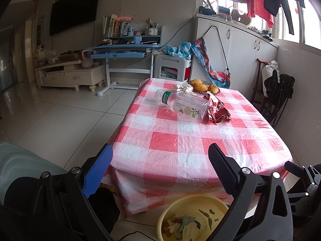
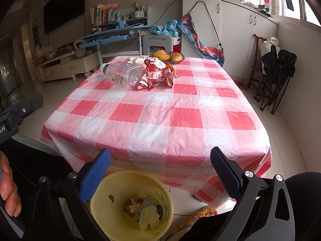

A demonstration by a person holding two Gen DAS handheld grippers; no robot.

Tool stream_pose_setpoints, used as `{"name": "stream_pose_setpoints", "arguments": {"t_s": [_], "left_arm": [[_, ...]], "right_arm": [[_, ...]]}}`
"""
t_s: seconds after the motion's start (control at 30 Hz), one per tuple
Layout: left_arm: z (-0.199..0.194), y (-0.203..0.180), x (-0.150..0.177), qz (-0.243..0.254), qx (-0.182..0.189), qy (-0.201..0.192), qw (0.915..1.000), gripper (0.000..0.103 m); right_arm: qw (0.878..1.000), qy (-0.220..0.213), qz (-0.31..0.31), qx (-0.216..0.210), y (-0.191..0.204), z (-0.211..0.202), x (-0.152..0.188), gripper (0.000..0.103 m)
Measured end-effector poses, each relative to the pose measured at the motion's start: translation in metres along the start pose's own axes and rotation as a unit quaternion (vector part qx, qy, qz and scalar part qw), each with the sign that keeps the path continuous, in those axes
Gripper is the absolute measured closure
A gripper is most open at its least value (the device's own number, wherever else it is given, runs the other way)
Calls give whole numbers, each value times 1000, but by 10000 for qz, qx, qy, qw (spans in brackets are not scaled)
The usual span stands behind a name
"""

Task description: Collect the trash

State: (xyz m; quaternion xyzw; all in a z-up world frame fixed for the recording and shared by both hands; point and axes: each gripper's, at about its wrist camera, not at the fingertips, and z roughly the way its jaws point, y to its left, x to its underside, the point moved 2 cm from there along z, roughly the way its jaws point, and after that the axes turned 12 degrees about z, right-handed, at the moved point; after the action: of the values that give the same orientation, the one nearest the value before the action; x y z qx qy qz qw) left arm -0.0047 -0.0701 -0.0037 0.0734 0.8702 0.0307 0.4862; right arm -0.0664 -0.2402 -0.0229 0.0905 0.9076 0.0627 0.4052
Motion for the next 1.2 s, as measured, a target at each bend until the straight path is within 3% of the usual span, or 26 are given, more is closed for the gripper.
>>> {"name": "stream_pose_setpoints", "arguments": {"t_s": [1.2], "left_arm": [[-1, 2, 1, -10, -7, 2, 10000, 10]], "right_arm": [[10000, -11, -37, 7, 2, 0, 1, 8]]}}
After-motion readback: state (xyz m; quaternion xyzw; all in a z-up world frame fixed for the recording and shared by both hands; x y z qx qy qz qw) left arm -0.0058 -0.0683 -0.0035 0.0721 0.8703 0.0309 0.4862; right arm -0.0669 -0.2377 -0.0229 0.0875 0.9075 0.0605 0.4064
